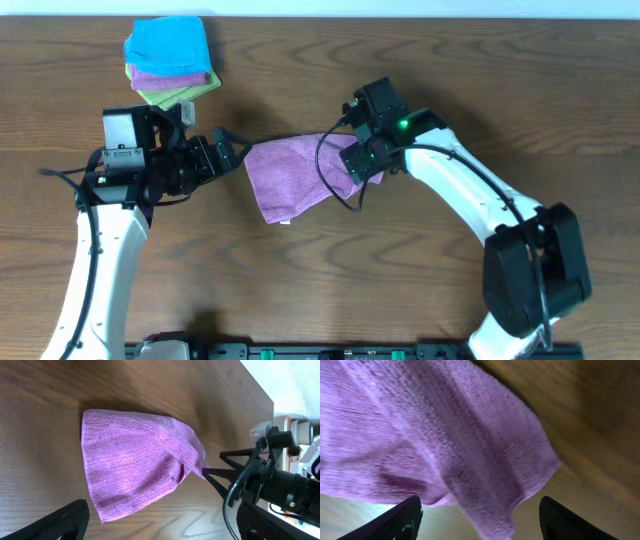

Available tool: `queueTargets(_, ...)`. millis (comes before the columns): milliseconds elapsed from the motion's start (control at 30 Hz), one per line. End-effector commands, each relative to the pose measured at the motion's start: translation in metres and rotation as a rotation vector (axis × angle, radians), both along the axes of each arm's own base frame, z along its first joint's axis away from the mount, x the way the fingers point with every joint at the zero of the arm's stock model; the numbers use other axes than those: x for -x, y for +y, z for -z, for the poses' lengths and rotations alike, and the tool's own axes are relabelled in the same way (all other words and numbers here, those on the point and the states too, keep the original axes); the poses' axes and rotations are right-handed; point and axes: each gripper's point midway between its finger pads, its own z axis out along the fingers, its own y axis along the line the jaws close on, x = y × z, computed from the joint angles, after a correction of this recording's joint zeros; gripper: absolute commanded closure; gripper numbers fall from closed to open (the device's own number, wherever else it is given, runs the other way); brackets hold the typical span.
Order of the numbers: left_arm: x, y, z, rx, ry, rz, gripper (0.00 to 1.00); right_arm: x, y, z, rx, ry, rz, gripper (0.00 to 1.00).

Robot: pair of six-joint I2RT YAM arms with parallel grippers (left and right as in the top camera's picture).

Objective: Fold the cloth

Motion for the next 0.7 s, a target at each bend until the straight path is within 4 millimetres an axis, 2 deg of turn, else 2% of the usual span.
queueTargets(0, -0.005, 0.001, -0.010, -0.006, -0.036, 0.007, 0.05, -0.007, -0.013, 0.009, 0.061, -0.005, -0.028, 0.26)
queueTargets(167, -0.005, 0.002, -0.010, -0.009, -0.038, 0.009, 0.05, -0.003, -0.013, 0.013, 0.053, 0.020, -0.031, 0.27)
queueTargets(400, -0.005, 0.002, -0.010, -0.013, -0.042, 0.013, 0.05, 0.008, -0.003, 0.015, 0.000, 0.069, -0.097, 0.28)
queueTargets(600, -0.005, 0.002, -0.009, -0.015, -0.042, 0.011, 0.05, 0.011, -0.002, 0.032, 0.004, 0.114, -0.106, 0.32)
queueTargets(667, -0.005, 0.002, -0.009, -0.015, -0.042, 0.011, 0.05, 0.012, -0.002, 0.039, 0.009, 0.127, -0.105, 0.37)
